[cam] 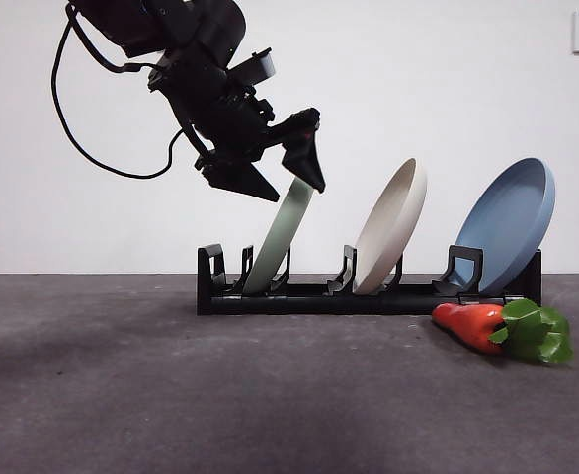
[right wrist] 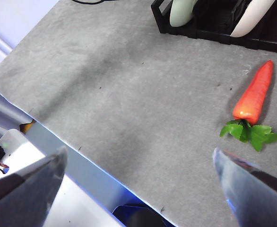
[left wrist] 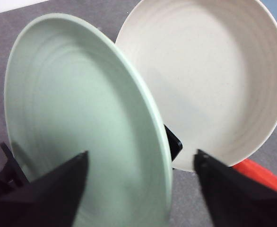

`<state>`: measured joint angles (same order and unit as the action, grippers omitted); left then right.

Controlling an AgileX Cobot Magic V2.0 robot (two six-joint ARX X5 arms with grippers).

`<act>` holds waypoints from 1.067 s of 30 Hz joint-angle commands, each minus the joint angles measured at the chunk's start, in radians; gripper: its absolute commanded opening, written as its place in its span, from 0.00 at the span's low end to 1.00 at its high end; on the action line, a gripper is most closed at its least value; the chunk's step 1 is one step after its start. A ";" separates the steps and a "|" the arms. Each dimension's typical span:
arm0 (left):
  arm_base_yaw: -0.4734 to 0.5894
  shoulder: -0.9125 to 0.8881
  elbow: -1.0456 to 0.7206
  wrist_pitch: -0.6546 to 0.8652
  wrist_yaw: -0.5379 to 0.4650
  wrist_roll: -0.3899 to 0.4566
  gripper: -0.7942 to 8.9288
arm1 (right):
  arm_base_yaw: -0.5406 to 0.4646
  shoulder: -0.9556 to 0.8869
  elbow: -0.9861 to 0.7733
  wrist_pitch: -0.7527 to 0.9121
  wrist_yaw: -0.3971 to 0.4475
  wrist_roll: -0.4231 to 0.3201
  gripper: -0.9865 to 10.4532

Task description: Take the green plate from the plate rack,put the plate on the table,take the carrot from the table,put the carrot in the plate

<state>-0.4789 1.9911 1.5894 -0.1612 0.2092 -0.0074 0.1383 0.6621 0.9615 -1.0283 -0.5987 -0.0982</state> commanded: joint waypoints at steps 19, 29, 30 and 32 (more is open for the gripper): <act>-0.005 0.006 -0.003 -0.019 0.065 0.008 0.07 | 0.002 -0.001 0.004 -0.006 0.003 -0.007 0.63; -0.001 -0.094 -0.001 -0.020 0.087 -0.019 0.07 | 0.002 -0.001 0.004 -0.006 0.003 -0.006 0.63; -0.001 -0.114 -0.001 -0.021 0.087 -0.023 0.07 | 0.002 -0.001 0.004 -0.006 0.003 -0.006 0.63; -0.001 -0.155 -0.001 -0.023 0.089 -0.027 0.07 | 0.002 -0.001 0.004 -0.006 0.003 -0.006 0.63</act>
<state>-0.4789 1.8633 1.5890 -0.2012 0.2935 -0.0307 0.1383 0.6621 0.9615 -1.0389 -0.5987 -0.0982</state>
